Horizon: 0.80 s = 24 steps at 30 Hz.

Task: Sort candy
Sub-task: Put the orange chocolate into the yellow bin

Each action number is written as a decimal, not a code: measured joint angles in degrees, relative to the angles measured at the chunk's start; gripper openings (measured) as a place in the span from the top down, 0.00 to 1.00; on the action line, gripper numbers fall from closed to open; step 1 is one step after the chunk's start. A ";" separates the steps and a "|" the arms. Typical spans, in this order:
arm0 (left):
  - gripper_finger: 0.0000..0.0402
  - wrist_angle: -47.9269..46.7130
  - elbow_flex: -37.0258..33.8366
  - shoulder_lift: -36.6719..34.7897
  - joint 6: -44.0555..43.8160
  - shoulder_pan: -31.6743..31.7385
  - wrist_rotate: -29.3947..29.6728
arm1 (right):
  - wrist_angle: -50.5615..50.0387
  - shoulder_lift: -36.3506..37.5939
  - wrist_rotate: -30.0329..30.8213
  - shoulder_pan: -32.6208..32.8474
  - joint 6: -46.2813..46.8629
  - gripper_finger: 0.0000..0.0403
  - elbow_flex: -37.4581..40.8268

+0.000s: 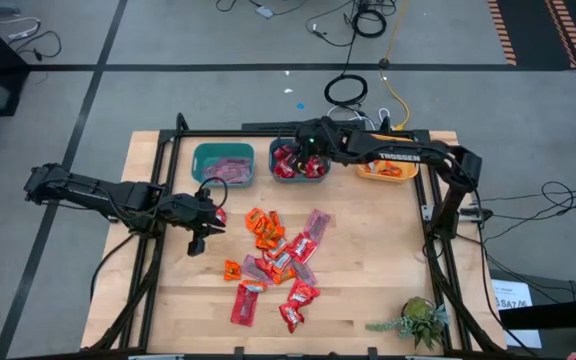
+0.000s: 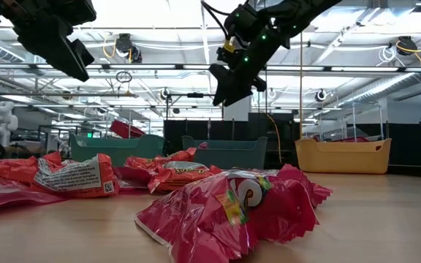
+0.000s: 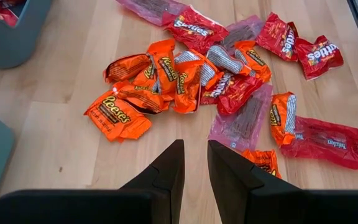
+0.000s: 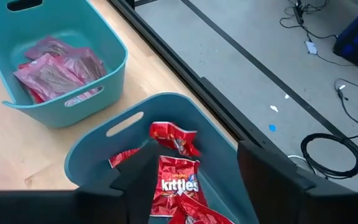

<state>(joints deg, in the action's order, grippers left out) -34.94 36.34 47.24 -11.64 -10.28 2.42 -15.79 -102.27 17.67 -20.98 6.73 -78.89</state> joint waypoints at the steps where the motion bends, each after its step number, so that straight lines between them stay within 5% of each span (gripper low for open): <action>1: 0.80 -0.03 0.00 -0.01 0.00 0.02 -0.01 | 0.15 0.10 0.00 0.17 0.08 0.46 0.00; 7: 0.80 -0.02 0.00 -0.01 0.00 0.02 0.00 | 0.87 0.17 -0.42 2.41 0.08 0.44 0.00; 15: 0.80 -0.03 0.00 0.00 0.00 0.02 -0.01 | 2.14 -0.29 -14.10 7.36 -4.22 0.45 0.00; 24: 0.80 -0.07 0.02 0.00 0.01 0.02 -0.02 | 11.64 -7.00 -15.00 14.31 -11.91 0.45 -0.02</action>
<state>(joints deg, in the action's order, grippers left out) -35.01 36.36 47.24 -11.63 -10.26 2.39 -4.15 -109.27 2.68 -6.67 -5.18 -78.91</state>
